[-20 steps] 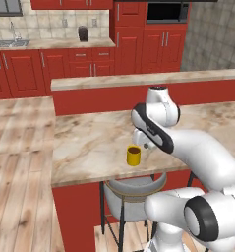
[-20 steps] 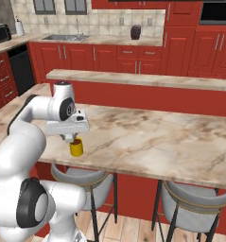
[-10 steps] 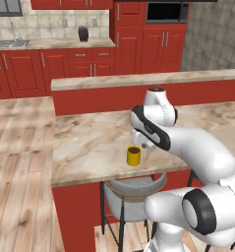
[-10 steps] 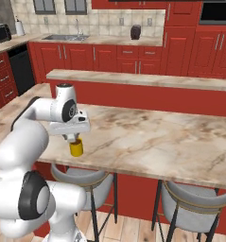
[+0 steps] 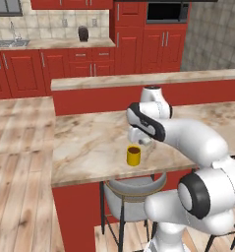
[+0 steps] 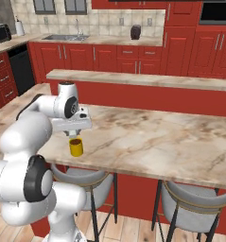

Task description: Pick up the marshmallow and place it in the cup of hot chocolate on the dining counter.

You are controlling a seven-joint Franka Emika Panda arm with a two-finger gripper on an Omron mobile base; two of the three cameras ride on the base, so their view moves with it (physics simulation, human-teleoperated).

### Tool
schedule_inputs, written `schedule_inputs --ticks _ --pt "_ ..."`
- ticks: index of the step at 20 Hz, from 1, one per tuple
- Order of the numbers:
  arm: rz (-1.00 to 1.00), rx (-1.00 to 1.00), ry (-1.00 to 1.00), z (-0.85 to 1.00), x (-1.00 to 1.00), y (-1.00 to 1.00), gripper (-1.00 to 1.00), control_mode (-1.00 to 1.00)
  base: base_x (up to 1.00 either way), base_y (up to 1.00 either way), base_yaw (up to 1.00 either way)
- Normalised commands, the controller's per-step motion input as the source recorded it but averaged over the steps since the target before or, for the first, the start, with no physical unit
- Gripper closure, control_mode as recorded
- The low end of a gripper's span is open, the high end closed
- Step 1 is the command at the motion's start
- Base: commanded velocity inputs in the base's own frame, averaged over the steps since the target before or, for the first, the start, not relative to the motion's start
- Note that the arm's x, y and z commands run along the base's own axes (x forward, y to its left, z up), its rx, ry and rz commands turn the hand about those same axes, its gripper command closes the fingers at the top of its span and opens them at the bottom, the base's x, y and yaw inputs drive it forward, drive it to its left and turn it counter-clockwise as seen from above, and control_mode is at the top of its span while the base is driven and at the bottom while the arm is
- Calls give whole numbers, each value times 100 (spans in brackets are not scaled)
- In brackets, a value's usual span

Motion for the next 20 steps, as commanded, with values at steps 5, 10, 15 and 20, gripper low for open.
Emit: schedule_inputs --ticks 5,10,15,20 --pt "0 0 0 -12 14 12 100 -100 0 0 0" --pt "0 0 0 -24 4 2 100 -100 0 0 0" --pt "0 0 0 -22 5 0 100 -100 0 0 0" --pt "0 0 0 -25 9 1 100 -100 0 0 0"
